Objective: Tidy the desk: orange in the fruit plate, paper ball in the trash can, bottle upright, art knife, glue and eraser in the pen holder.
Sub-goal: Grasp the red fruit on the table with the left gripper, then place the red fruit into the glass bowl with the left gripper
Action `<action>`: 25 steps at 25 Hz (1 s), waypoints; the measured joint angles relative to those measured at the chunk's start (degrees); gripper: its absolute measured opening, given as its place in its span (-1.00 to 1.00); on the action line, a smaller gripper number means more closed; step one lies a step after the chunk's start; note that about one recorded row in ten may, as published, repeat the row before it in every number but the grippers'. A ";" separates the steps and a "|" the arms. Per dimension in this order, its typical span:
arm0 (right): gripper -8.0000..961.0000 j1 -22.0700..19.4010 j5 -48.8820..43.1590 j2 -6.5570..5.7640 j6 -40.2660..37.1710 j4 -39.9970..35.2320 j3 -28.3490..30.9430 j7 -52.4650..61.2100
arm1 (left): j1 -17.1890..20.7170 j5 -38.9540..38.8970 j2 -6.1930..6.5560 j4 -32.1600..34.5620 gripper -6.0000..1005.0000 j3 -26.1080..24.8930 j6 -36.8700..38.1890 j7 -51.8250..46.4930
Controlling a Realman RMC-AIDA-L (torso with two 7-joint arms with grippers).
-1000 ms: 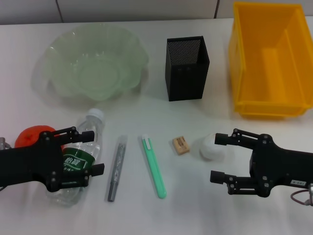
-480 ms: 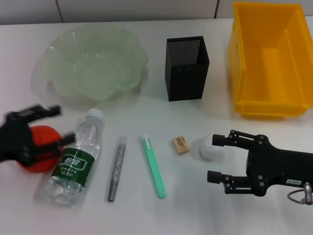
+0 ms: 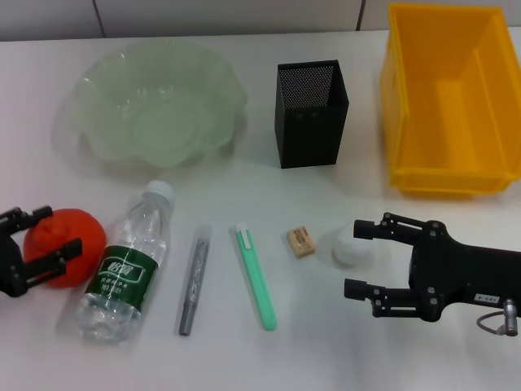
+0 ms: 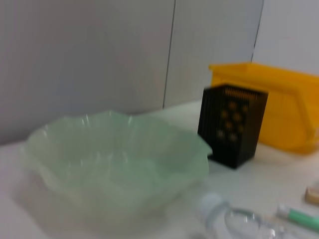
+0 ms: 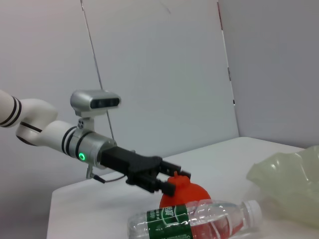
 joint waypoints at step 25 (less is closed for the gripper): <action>0.73 -0.18 1.12 0.04 -0.57 -0.01 0.74 0.06 | -6.16 -11.18 -1.44 8.36 -0.59 -0.78 3.20 -3.05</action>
